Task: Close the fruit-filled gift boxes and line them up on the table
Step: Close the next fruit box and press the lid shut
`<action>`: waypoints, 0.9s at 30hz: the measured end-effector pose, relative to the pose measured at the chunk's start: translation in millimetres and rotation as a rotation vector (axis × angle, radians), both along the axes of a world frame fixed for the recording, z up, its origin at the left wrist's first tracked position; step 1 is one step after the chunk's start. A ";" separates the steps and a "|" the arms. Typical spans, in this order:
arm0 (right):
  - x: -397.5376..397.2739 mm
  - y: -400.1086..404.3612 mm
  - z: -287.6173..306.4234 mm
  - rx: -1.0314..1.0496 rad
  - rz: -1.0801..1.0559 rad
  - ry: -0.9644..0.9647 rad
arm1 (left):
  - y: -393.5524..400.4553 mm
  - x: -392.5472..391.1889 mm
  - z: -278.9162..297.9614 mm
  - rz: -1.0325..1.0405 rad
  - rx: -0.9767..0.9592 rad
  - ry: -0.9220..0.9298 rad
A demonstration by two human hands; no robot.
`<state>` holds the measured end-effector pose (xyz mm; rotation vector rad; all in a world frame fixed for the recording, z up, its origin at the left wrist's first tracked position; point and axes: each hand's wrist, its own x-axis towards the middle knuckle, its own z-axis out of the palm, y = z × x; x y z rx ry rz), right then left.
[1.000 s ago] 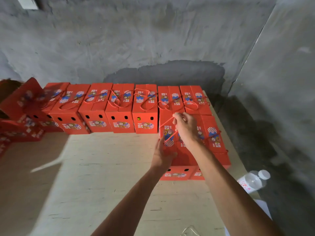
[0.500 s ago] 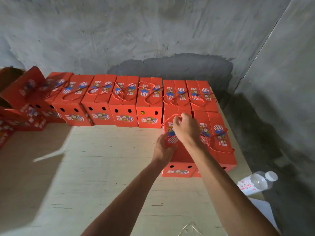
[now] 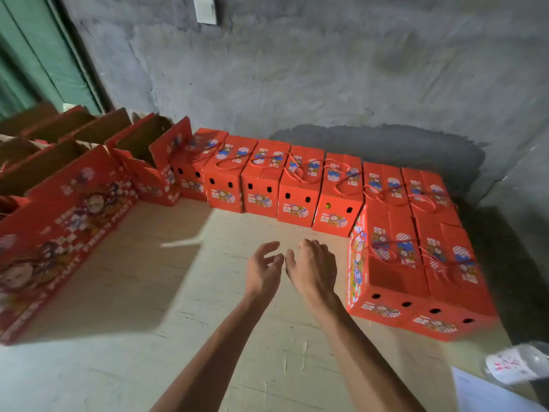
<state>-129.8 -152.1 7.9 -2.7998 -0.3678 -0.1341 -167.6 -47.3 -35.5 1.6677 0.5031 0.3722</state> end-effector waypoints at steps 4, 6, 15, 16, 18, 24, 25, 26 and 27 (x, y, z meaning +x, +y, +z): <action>-43.9 82.6 -2.5 0.053 0.057 -0.002 | 82.2 -50.7 2.1 0.096 -0.041 0.013; -66.9 126.3 -4.7 0.083 0.078 0.005 | 123.2 -75.5 3.9 0.140 -0.075 0.010; -167.8 327.4 -16.5 0.196 0.158 0.069 | 307.2 -187.6 10.4 0.209 0.054 -0.019; -177.4 346.8 -14.3 0.215 0.176 0.072 | 325.6 -198.6 12.2 0.229 0.071 -0.017; -194.1 383.2 -8.9 0.252 0.220 0.069 | 360.1 -218.3 16.5 0.268 0.111 -0.010; -230.1 472.8 6.0 0.349 0.404 0.056 | 438.1 -266.7 44.3 0.415 0.442 0.034; -233.6 483.4 6.5 0.372 0.442 0.063 | 447.7 -272.6 51.3 0.444 0.560 0.055; -236.6 493.3 6.4 0.386 0.482 0.067 | 456.5 -278.1 58.0 0.481 0.666 0.073; -238.8 501.9 5.8 0.391 0.524 0.061 | 464.4 -282.6 64.8 0.512 0.745 0.083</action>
